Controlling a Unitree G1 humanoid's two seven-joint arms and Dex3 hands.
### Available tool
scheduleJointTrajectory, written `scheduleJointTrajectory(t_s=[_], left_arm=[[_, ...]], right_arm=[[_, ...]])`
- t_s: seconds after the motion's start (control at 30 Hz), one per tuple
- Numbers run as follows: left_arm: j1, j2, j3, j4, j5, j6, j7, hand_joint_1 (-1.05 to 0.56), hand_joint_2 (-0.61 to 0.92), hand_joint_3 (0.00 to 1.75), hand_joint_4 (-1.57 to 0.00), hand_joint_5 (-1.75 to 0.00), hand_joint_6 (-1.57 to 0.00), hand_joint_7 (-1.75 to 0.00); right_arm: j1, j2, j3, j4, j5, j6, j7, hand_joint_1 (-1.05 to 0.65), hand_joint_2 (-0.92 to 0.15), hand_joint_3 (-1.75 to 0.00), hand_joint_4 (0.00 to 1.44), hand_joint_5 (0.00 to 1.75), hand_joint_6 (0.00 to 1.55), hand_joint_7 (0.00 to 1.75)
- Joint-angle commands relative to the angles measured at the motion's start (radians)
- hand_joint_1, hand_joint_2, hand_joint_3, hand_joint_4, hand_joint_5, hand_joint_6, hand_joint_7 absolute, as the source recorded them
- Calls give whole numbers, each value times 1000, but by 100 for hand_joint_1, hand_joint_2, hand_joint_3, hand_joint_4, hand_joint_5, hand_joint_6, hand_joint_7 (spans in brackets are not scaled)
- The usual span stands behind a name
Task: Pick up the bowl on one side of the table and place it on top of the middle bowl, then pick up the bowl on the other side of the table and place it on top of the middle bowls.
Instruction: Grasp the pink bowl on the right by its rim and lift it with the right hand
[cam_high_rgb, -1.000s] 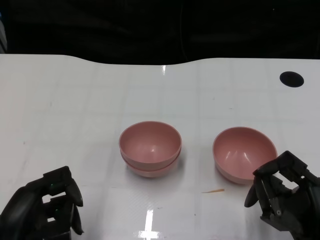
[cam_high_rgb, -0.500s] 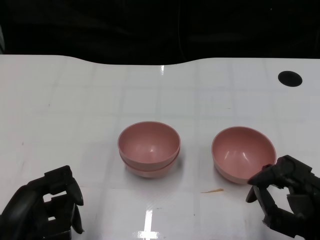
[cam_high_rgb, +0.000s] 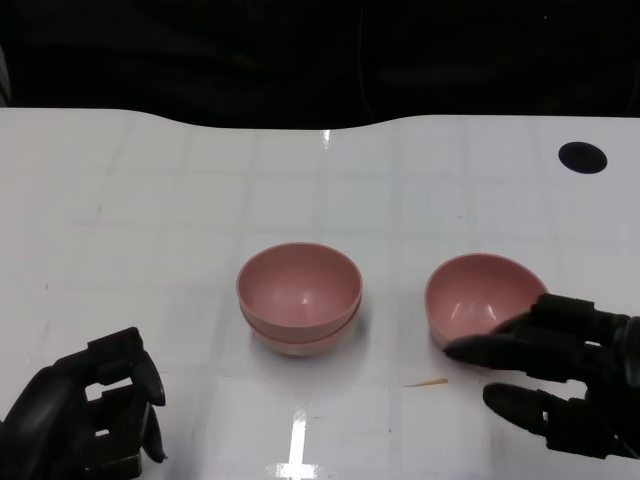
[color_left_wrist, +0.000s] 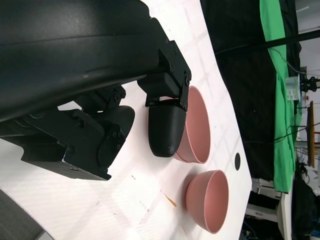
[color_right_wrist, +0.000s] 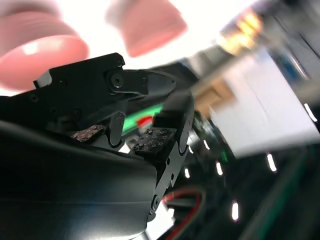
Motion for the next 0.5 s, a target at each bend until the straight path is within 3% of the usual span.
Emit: scheduleJointTrajectory(t_s=[0.03, 0.17, 0.4, 0.5], left_arm=[[-6, 7, 9, 3, 17, -5, 5, 22, 69, 122, -81, -175, -67, -175], [-5, 4, 11, -9, 14, 20, 13, 23, 71, 121, -79, -175, -65, -175], [-5, 3, 12, -11, 15, 24, 13, 23, 72, 120, -78, -175, -64, -175], [-5, 0, 5, -9, 41, 6, 25, 24, 73, 119, -78, -175, -64, -175]], right_arm=[[32, -43, 8, -120, -101, 103, -35, -71, -92, -33, 49, 6, 48, 0], [35, -100, 56, -185, -159, 214, -45, -79, -92, -33, 40, 1, 39, 0], [52, -169, 126, -210, -155, 291, -113, -80, -92, -32, 39, 1, 38, 0], [-42, -239, 188, -239, -263, 449, 22, -87, -92, -19, 29, 0, 32, 0]])
